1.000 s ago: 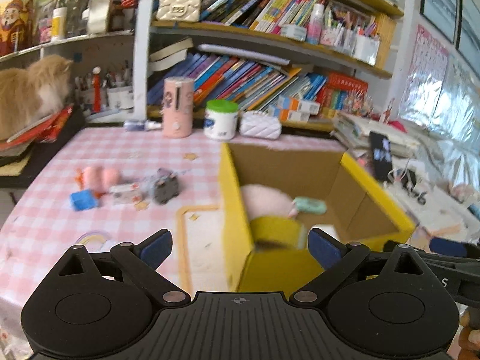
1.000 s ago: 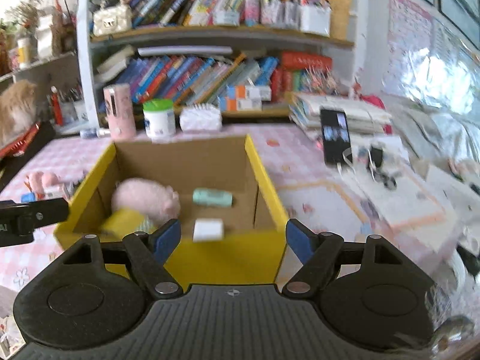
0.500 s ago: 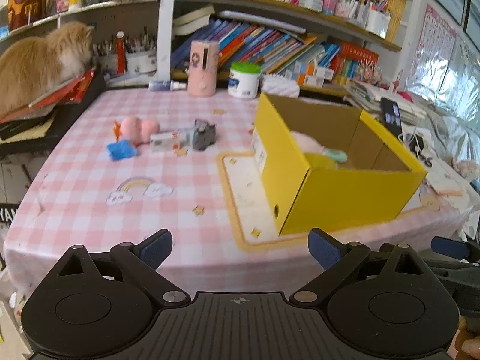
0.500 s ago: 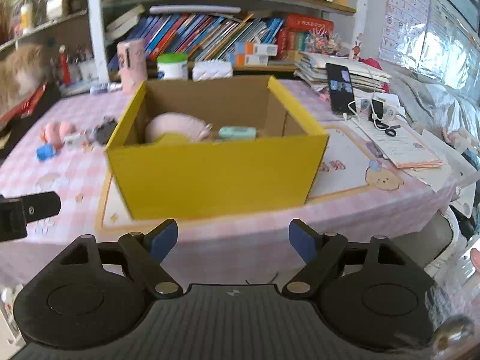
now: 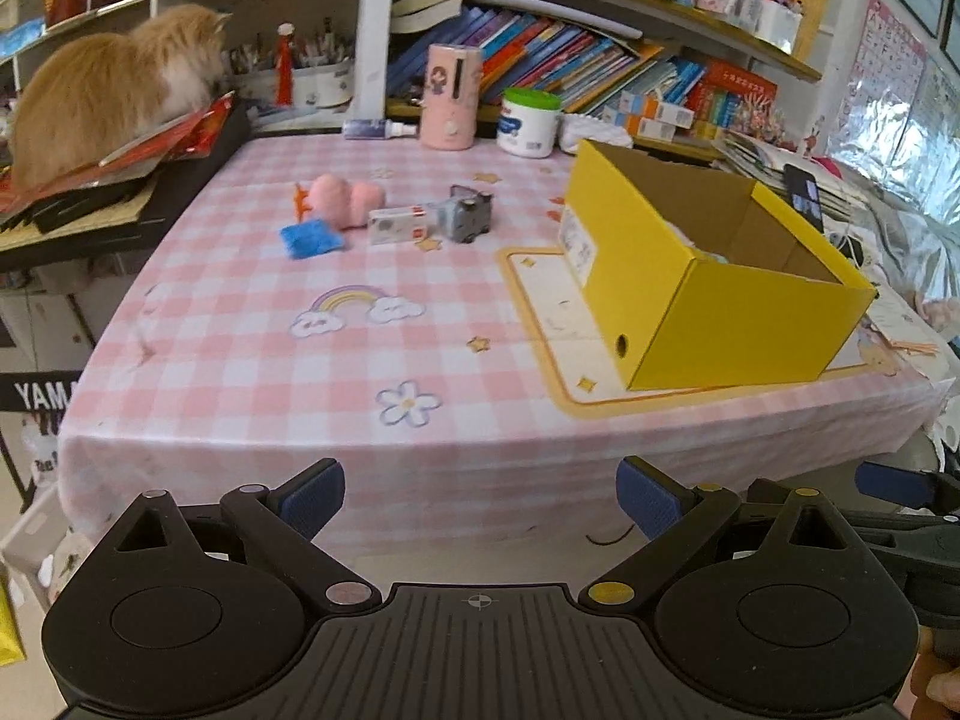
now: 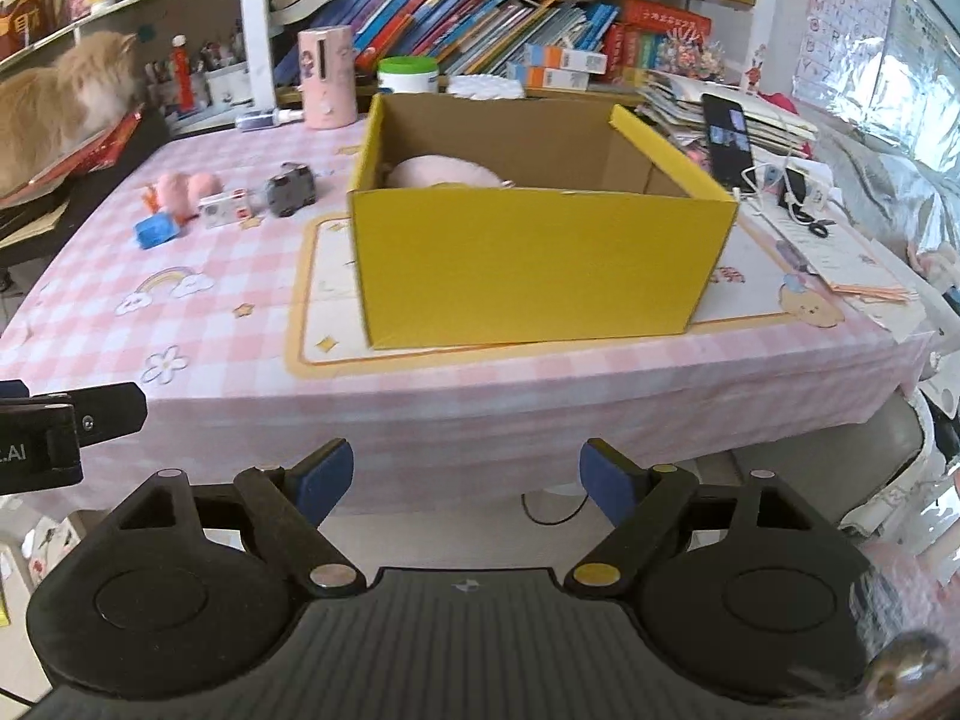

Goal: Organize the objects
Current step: 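Withdraw both open tools from the box toward the remaining table items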

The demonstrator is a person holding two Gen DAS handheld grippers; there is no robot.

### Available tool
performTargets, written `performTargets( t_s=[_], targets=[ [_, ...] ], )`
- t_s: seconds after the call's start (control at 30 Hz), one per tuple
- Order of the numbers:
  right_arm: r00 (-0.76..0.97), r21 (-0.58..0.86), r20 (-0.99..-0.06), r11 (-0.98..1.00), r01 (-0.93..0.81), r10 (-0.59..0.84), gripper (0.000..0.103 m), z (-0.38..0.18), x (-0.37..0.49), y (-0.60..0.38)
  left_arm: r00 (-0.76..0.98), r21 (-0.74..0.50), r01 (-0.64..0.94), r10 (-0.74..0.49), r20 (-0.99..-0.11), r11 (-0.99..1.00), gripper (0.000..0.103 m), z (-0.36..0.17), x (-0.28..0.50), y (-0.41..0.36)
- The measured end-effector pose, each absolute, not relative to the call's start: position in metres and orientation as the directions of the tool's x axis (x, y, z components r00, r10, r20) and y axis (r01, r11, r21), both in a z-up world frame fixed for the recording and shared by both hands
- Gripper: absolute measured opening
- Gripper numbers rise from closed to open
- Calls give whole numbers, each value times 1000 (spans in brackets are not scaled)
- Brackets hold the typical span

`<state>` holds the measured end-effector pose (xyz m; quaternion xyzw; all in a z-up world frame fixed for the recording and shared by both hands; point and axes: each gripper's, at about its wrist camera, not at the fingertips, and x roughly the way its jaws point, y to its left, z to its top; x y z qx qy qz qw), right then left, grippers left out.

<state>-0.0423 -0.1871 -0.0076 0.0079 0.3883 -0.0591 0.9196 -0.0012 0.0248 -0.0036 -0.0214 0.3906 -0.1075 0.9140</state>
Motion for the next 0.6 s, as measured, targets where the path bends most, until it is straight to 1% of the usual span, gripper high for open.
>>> performTargets(
  t_s=[0.6],
  targets=[
    [716,-16,-698,1000,-23,5,84,-2,-40,-117,697,-91,64,-110,-709,994,99,0,-19,93]
  ],
)
